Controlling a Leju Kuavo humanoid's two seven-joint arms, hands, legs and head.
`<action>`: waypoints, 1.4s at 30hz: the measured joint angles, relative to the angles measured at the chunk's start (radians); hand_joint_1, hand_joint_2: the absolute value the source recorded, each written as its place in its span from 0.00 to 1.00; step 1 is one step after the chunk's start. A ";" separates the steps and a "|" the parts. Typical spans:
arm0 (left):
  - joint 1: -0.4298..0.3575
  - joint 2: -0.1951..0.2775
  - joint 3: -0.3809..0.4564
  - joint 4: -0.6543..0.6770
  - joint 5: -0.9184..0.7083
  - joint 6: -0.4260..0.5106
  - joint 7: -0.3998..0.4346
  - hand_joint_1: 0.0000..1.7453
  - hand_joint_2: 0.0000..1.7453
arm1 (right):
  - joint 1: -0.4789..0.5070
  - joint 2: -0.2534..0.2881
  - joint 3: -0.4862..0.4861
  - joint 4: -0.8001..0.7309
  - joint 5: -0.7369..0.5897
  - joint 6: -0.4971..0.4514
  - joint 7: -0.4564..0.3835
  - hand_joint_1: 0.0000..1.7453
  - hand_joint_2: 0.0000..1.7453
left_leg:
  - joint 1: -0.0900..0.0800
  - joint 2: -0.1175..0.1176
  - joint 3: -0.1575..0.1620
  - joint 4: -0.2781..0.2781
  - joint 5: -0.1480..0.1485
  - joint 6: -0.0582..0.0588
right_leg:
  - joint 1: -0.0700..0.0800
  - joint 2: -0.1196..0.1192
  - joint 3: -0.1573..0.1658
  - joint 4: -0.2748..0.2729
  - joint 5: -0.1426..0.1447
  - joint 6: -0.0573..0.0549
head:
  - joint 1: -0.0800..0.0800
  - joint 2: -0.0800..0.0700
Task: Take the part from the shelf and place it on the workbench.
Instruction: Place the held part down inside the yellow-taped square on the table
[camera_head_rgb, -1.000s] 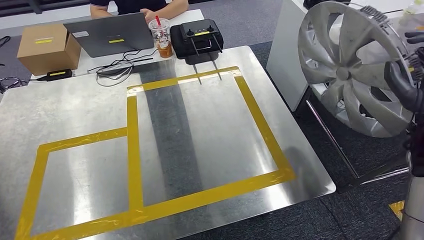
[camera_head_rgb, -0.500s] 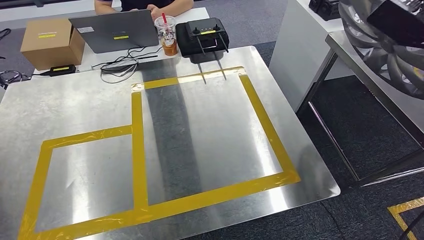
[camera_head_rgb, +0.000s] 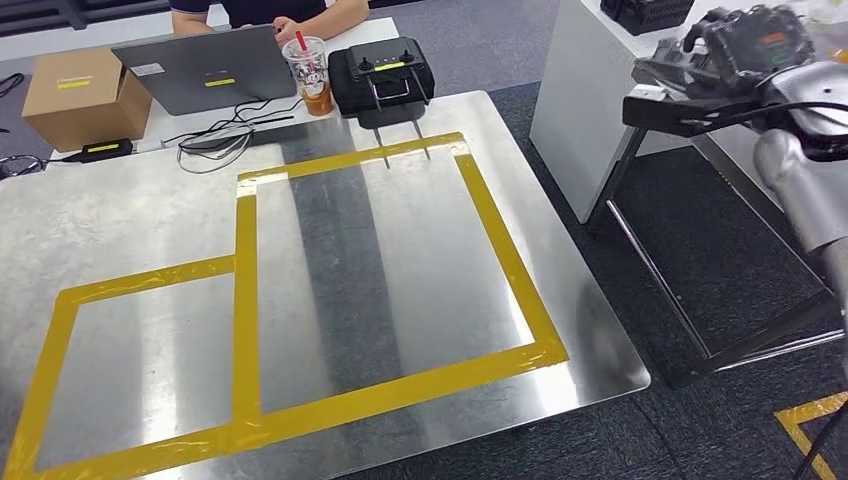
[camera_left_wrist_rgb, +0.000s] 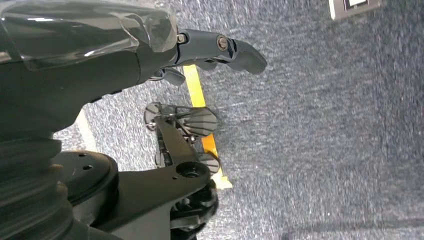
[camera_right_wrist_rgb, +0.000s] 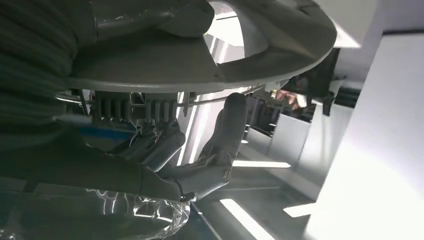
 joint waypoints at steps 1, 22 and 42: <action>-0.002 0.001 0.000 0.001 0.002 -0.002 0.000 0.00 1.00 | 0.001 0.015 0.022 0.015 0.013 -0.003 -0.004 1.00 1.00 | -0.007 0.000 0.031 -0.071 0.033 0.017 | 0.002 0.002 0.001 -0.001 -0.001 -0.001 | 0.000 0.000; -0.015 0.008 -0.044 0.016 0.051 0.006 -0.001 0.00 1.00 | 0.077 0.229 0.298 0.188 0.092 -0.168 -0.114 1.00 1.00 | -0.005 0.001 0.107 -0.213 0.066 -0.001 | -0.009 -0.014 -0.008 -0.008 0.010 0.006 | 0.003 0.000; -0.017 0.017 -0.080 0.018 0.085 0.015 -0.006 0.00 1.00 | 0.111 0.298 0.409 0.201 0.196 -0.406 -0.101 1.00 1.00 | 0.004 0.000 0.116 -0.234 0.081 0.024 | -0.003 -0.014 -0.113 0.207 -0.086 -0.005 | 0.001 0.000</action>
